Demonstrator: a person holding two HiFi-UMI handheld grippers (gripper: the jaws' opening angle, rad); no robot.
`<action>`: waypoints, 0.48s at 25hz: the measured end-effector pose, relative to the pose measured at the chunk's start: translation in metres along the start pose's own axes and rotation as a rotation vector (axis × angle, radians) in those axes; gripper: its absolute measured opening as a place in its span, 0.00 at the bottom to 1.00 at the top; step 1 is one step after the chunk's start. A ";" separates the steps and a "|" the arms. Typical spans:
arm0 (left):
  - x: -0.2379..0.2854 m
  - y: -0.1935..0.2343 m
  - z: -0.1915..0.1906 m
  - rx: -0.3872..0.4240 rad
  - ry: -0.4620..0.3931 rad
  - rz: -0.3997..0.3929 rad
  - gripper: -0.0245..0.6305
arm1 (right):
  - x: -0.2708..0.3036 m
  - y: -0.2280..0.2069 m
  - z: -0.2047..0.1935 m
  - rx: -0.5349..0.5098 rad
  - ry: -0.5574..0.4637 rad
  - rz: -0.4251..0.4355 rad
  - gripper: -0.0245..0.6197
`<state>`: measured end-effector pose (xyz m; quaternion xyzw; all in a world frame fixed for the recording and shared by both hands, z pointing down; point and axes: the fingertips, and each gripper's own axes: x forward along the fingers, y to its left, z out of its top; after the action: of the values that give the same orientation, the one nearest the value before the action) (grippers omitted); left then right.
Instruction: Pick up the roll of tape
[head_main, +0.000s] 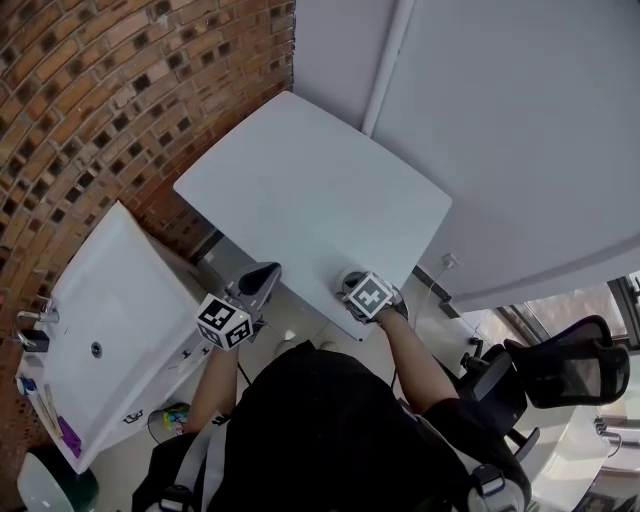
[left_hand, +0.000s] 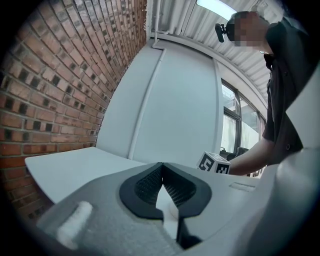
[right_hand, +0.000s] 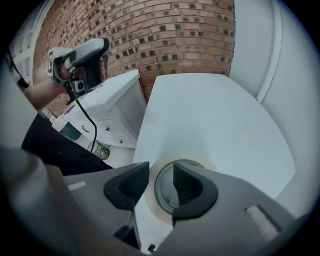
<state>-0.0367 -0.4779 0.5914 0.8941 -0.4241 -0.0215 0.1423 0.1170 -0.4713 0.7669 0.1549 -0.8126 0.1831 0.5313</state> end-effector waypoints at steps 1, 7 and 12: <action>-0.001 0.000 -0.001 -0.004 -0.001 0.001 0.04 | 0.000 0.000 0.000 0.000 0.005 -0.002 0.28; 0.000 -0.003 -0.003 -0.017 -0.001 -0.010 0.04 | 0.000 0.009 -0.001 0.028 0.005 0.043 0.41; -0.004 -0.006 -0.006 -0.015 0.014 -0.023 0.04 | 0.018 0.014 -0.006 0.000 0.049 0.037 0.40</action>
<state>-0.0338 -0.4699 0.5951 0.8980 -0.4124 -0.0201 0.1519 0.1092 -0.4573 0.7837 0.1355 -0.8021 0.1965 0.5475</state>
